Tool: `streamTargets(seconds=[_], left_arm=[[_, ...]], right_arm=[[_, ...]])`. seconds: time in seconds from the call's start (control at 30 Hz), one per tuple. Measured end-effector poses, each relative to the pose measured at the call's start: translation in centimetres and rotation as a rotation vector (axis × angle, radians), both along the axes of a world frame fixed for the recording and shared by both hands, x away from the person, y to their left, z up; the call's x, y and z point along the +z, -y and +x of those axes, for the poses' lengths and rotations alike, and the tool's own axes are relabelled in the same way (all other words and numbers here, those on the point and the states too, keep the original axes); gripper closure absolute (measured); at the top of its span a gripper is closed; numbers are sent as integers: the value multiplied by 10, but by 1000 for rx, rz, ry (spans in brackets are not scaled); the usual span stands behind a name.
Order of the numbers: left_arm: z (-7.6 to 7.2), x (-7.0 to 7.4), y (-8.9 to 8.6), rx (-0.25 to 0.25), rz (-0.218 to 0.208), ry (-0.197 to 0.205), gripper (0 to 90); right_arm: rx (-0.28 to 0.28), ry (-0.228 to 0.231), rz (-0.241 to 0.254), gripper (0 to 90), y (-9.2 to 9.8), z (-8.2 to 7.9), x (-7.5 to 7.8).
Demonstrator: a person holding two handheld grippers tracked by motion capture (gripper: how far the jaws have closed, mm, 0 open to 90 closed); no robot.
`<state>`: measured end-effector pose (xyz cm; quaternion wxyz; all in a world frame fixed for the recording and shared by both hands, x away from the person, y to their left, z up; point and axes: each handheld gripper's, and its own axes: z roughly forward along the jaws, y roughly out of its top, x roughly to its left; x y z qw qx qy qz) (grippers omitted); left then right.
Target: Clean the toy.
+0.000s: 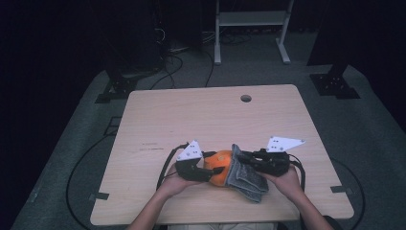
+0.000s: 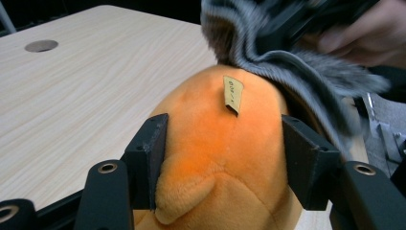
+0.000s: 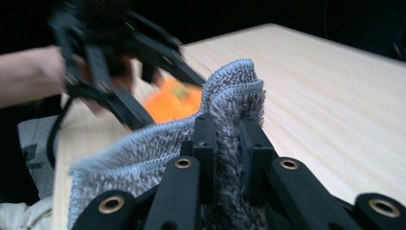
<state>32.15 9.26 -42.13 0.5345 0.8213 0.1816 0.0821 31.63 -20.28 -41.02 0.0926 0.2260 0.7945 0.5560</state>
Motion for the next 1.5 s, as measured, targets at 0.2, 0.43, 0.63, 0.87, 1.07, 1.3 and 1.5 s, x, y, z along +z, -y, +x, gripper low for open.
streamTargets(seconds=[0.2,0.43,0.63,0.87,1.07,1.3,1.5], left_arm=[[0,-1,0,9,-1,7,392],[-2,-1,8,11,0,4,381],[5,-4,0,-22,-14,-47,160],[12,-21,5,-61,6,-98,81],[7,-20,5,-25,-7,-35,293],[0,0,3,27,-27,10,374],[-6,12,5,43,22,41,376]], right_arm=[[-79,-61,-25,790,27,7,-15],[19,29,32,787,1,-12,10],[8,-8,0,788,-2,-3,-3],[-32,-41,10,787,18,-3,-12],[-83,-70,-9,786,33,1,-22],[-88,-67,27,787,39,-5,-16],[19,27,110,787,13,-21,19]])
